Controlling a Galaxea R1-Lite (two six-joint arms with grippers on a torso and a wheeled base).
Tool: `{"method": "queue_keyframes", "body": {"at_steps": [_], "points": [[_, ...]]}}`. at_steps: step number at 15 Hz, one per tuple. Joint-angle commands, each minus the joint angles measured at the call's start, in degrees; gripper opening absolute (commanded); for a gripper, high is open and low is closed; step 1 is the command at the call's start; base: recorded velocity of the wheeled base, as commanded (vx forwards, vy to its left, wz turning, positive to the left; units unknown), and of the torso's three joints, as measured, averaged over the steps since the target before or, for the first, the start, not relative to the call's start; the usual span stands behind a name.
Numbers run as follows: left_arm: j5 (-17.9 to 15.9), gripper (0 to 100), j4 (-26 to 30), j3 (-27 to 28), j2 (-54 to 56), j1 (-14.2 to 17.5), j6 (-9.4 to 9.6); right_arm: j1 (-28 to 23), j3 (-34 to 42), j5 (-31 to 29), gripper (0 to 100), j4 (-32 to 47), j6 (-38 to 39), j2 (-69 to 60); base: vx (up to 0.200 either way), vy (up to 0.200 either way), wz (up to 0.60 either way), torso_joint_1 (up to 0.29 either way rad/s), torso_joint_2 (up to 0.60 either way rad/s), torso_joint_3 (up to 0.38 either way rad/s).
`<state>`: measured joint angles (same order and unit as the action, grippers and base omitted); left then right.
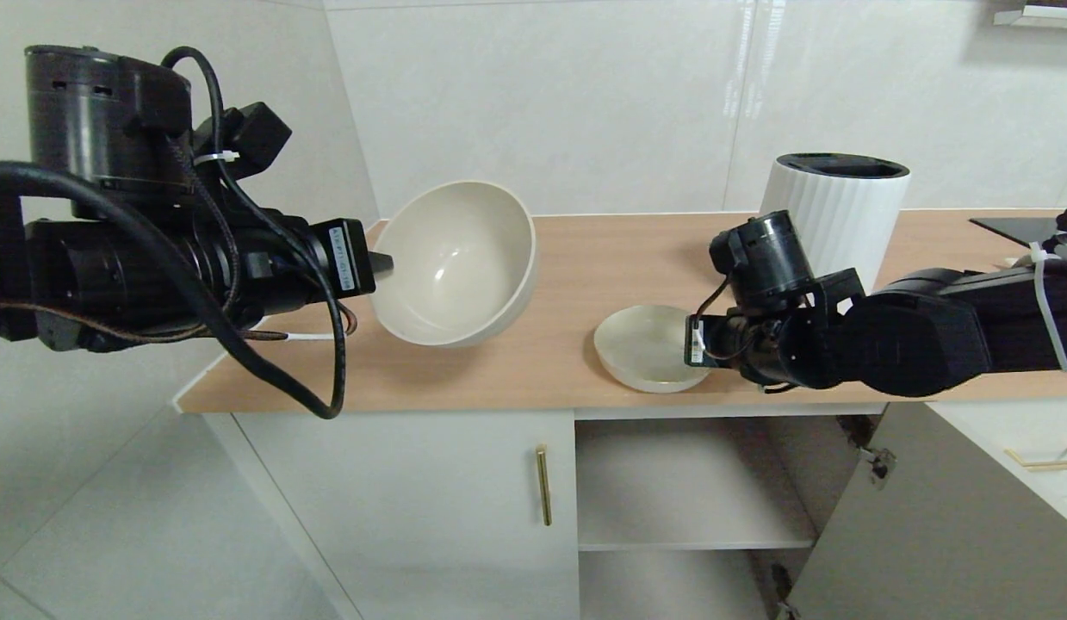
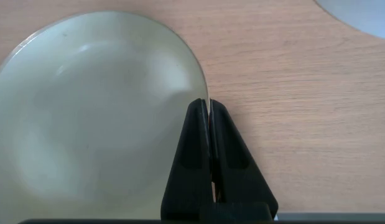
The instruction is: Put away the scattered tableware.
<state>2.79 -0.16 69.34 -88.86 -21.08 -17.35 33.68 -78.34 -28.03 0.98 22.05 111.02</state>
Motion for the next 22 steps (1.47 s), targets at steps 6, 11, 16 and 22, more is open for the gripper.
{"method": "queue_keyframes", "body": {"at_steps": [6, 11, 16, 22], "points": [[0.0, 0, 0.0, -0.8, 0.9, -1.0, -0.06, 4.0, 4.4, -3.4, 0, 0.0, 2.7, -13.1, 0.0, 0.0, 0.0, 0.0, 0.0, 0.0], [0.5, 0, -0.1, -4.3, 4.5, -5.0, 0.03, 7.8, 20.6, 11.1, 0, -0.1, 2.7, -29.2, 0.0, 0.0, 0.0, 0.0, 0.0, 0.0], [2.7, 0, -0.1, -6.6, 5.8, -7.0, -0.06, 8.9, 38.6, 12.6, 0, -2.5, -0.8, -36.7, 0.0, 0.0, 0.0, 0.0, 0.0, 0.0], [2.7, 0, -0.2, -6.6, 5.4, -8.1, -0.06, 9.3, 41.5, 14.1, 0, -11.7, -0.7, -35.0, 0.0, 0.0, 0.0, 0.0, 0.0, 0.0]]}}
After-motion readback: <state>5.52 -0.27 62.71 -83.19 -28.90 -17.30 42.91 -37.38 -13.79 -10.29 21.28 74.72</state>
